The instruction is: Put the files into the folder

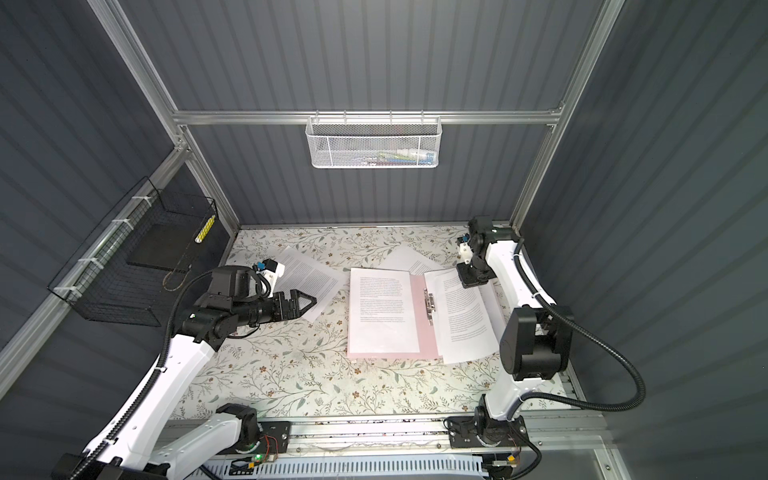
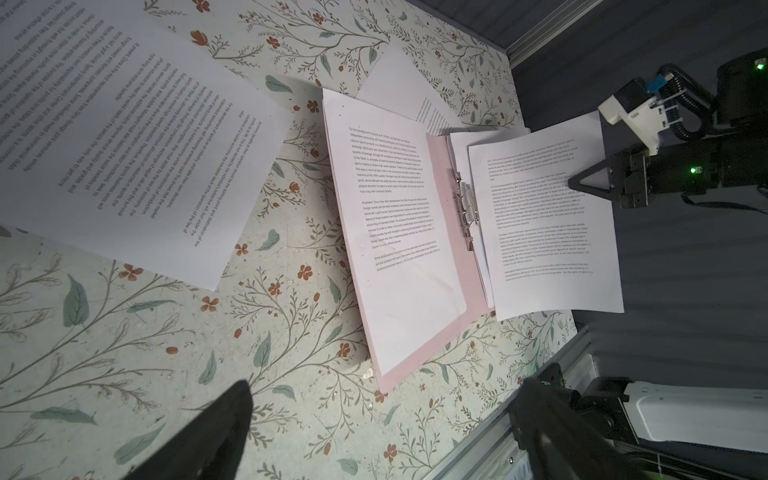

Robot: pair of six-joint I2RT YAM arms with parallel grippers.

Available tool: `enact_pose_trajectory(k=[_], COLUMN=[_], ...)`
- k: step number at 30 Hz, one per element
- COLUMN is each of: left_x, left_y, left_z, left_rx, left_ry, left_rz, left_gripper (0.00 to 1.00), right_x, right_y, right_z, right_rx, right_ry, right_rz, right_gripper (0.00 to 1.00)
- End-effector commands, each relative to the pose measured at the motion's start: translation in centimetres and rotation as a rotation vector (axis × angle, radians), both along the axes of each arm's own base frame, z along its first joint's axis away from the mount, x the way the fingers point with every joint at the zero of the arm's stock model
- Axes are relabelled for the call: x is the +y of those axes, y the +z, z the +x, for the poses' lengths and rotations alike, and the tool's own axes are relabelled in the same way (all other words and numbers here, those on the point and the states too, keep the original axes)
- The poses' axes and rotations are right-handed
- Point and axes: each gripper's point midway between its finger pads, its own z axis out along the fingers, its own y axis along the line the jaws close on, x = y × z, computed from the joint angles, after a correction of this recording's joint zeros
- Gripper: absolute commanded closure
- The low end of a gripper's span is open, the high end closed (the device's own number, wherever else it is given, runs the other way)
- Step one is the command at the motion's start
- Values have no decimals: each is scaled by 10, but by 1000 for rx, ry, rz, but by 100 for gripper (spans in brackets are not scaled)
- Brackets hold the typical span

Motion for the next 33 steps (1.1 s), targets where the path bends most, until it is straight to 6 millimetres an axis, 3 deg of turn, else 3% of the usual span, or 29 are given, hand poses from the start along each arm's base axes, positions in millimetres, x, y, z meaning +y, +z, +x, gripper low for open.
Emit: enact_pose_trajectory(k=[1, 6, 15, 33], left_x=[-1, 0, 1, 1], left_y=[4, 0, -9, -19], left_z=[0, -3, -4, -3], left_rx=[-51, -61, -51, -35], left_ry=[-20, -15, -11, -9], left_rz=[10, 9, 18, 27], left_gripper=[0, 0, 0, 0], right_x=[-8, -14, 1, 11], right_y=[9, 5, -20, -19], right_z=[15, 26, 28, 45], right_rx=[-36, -21, 39, 14], right_ry=[64, 58, 47, -33], right_rz=[-20, -26, 85, 179], right_gripper=[100, 100, 100, 100])
